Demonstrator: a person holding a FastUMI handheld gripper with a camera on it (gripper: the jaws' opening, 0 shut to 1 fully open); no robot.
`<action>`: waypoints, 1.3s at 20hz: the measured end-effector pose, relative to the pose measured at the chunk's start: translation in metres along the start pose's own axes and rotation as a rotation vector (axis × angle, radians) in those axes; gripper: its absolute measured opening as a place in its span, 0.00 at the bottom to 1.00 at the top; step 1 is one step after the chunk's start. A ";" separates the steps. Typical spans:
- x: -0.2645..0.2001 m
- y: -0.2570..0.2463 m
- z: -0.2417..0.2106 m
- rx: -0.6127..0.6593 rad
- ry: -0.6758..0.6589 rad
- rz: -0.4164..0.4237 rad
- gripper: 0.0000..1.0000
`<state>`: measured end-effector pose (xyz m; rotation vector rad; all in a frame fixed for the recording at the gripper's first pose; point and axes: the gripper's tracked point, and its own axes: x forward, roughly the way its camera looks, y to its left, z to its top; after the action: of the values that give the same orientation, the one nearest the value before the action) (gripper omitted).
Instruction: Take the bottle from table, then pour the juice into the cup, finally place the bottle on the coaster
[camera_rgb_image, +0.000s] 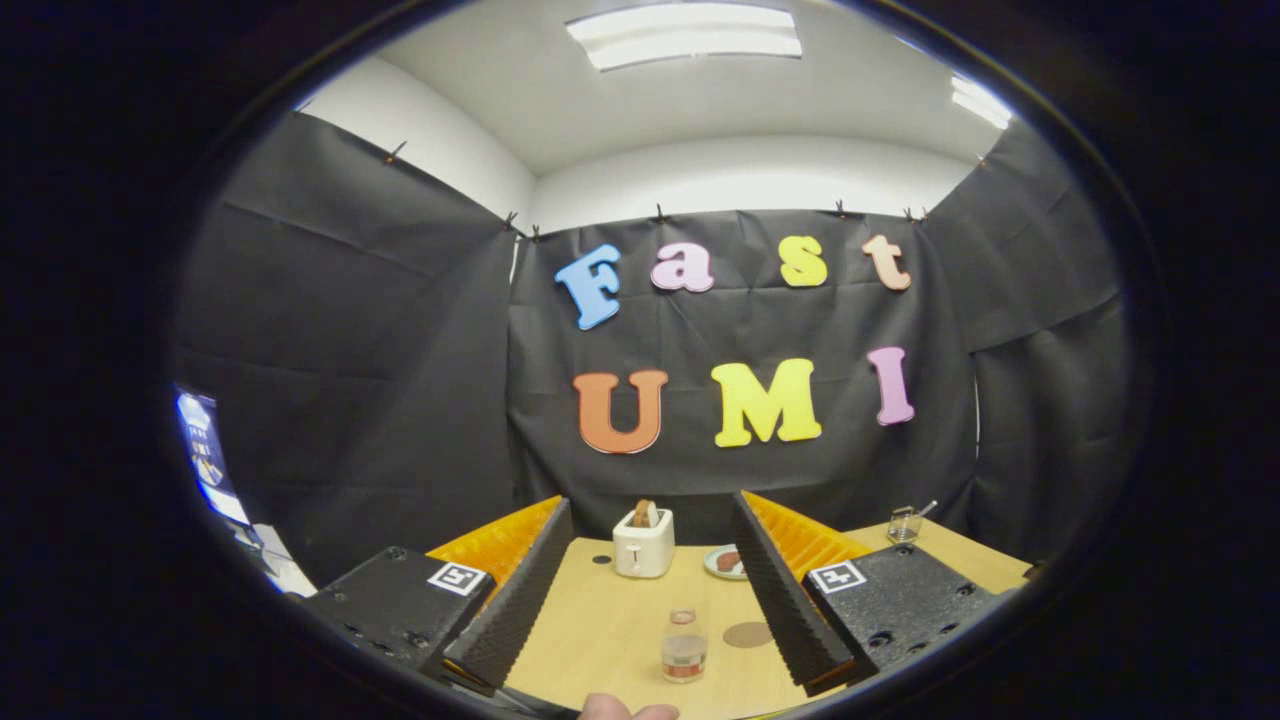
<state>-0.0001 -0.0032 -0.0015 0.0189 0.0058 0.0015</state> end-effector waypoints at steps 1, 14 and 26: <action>0.000 0.001 0.001 -0.002 -0.002 0.001 1.00; 0.000 -0.002 0.001 0.006 -0.002 -0.004 1.00; 0.000 -0.004 -0.046 0.007 0.036 0.005 1.00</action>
<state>-0.0004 -0.0062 -0.0480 0.0263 0.0419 0.0066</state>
